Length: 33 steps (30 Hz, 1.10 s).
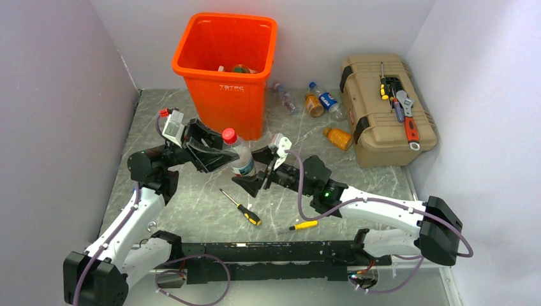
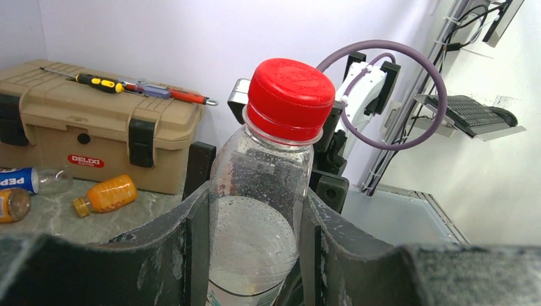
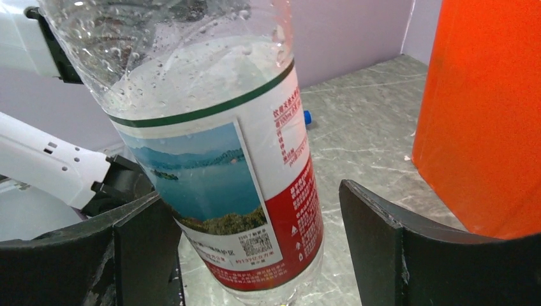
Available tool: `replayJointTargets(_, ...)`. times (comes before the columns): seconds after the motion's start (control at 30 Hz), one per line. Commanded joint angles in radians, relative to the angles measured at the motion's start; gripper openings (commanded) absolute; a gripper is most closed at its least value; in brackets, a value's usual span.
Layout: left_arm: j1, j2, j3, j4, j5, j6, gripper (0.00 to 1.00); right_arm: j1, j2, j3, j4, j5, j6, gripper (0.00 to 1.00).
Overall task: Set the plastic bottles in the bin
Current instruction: Pick up the plastic bottle at the center of the board, then place the plastic bottle in the trash bin.
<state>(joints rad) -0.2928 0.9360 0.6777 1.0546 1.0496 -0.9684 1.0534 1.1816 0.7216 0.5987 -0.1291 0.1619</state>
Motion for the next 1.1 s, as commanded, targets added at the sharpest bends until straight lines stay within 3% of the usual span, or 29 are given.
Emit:
replayJointTargets(0.0, -0.006, -0.003, 0.014, 0.025, 0.003, -0.02, 0.28, 0.003, 0.024, 0.067, 0.088, -0.021, -0.047, 0.87)
replayJointTargets(0.17, -0.009, -0.005, 0.013, 0.006, -0.009, -0.014, 0.34, 0.003, 0.04, 0.078, 0.073, -0.057, -0.062, 0.66)
replayJointTargets(0.33, -0.009, -0.029, 0.021, -0.123, -0.043, 0.056, 0.64, 0.003, 0.025, 0.077, 0.03, -0.063, -0.074, 0.45)
replayJointTargets(0.5, -0.009, -0.059, 0.025, -0.219, -0.094, 0.131, 0.97, 0.003, -0.018, 0.069, -0.061, -0.036, -0.083, 0.4)
replayJointTargets(0.53, -0.009, -0.069, 0.025, -0.246, -0.116, 0.156, 0.99, 0.003, -0.029, 0.067, -0.092, -0.026, -0.084, 0.4)
replayJointTargets(0.8, -0.009, -0.087, 0.09, -0.465, -0.244, 0.3, 0.99, 0.003, -0.094, 0.069, -0.284, 0.084, -0.092, 0.39)
replayJointTargets(1.07, -0.01, -0.089, 0.07, -0.526, -0.293, 0.357, 0.9, 0.003, -0.067, 0.068, -0.347, 0.143, -0.074, 0.36)
